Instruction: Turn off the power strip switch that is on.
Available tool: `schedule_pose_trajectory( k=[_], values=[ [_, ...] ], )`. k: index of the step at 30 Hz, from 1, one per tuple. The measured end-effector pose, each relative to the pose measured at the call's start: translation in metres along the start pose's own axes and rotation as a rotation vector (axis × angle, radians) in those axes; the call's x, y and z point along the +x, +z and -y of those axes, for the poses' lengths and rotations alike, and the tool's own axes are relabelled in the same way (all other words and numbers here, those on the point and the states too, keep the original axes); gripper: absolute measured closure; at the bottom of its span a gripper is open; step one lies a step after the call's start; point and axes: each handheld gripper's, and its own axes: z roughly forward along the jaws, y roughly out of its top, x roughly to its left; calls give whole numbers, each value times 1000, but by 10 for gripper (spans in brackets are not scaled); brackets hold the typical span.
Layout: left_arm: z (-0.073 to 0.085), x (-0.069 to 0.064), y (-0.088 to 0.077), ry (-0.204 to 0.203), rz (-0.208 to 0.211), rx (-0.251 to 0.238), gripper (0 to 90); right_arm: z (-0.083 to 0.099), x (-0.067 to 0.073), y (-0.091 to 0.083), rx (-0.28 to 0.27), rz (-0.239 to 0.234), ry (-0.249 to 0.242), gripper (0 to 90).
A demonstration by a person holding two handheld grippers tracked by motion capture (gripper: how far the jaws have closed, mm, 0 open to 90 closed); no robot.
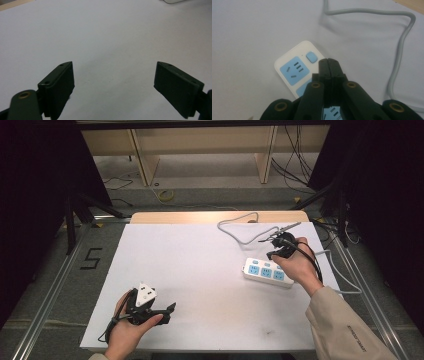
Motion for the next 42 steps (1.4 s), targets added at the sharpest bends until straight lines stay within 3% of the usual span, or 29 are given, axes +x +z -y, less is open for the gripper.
schedule_pose_trajectory(
  k=[17,42],
  values=[
    [0,0,0,4,0,0,160,-10,-6,12,65,7,17,900],
    [0,-1,1,8,4,2,162,-11,-9,33,178,-10,60,900]
  ],
)
